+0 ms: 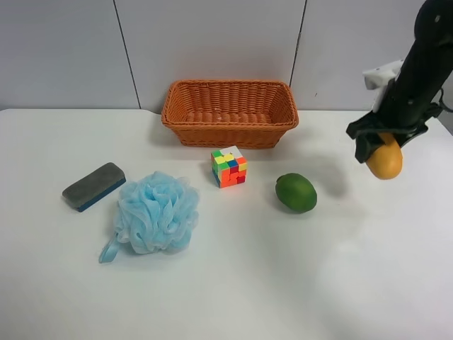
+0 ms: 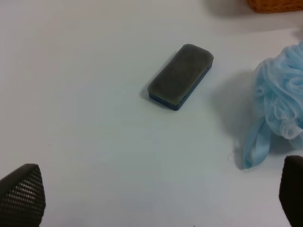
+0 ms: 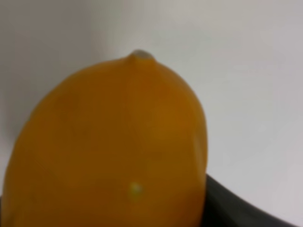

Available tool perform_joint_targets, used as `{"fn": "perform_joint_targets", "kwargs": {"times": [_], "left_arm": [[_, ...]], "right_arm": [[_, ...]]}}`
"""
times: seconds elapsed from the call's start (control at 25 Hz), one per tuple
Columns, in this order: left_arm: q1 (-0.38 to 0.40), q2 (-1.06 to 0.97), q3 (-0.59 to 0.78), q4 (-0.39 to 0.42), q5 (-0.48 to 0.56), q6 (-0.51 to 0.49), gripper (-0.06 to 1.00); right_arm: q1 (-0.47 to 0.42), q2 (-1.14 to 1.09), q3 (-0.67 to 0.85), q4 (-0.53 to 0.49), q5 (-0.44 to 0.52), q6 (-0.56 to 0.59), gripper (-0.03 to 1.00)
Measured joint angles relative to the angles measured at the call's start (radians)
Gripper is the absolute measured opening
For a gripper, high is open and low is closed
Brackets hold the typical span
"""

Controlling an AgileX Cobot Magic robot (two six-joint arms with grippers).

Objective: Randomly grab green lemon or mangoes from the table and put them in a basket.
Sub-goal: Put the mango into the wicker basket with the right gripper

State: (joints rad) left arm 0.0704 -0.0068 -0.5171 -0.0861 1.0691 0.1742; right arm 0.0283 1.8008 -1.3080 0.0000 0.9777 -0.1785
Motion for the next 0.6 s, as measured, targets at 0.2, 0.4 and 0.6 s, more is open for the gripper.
{"fn": "perform_joint_targets", "kwargs": {"times": [0.2,0.4,0.6], "left_arm": [[0.000,0.000,0.000,0.000,0.000,0.000,0.99],[0.000,0.000,0.000,0.000,0.000,0.000,0.99],[0.000,0.000,0.000,0.000,0.000,0.000,0.99]], "right_arm": [[0.031,-0.065,-0.155,0.011,0.105,0.000,0.62],[0.122,-0.068,-0.339,0.011,0.152,0.020,0.62],[0.213,-0.051,-0.456,0.013,0.104,0.039,0.62]]}}
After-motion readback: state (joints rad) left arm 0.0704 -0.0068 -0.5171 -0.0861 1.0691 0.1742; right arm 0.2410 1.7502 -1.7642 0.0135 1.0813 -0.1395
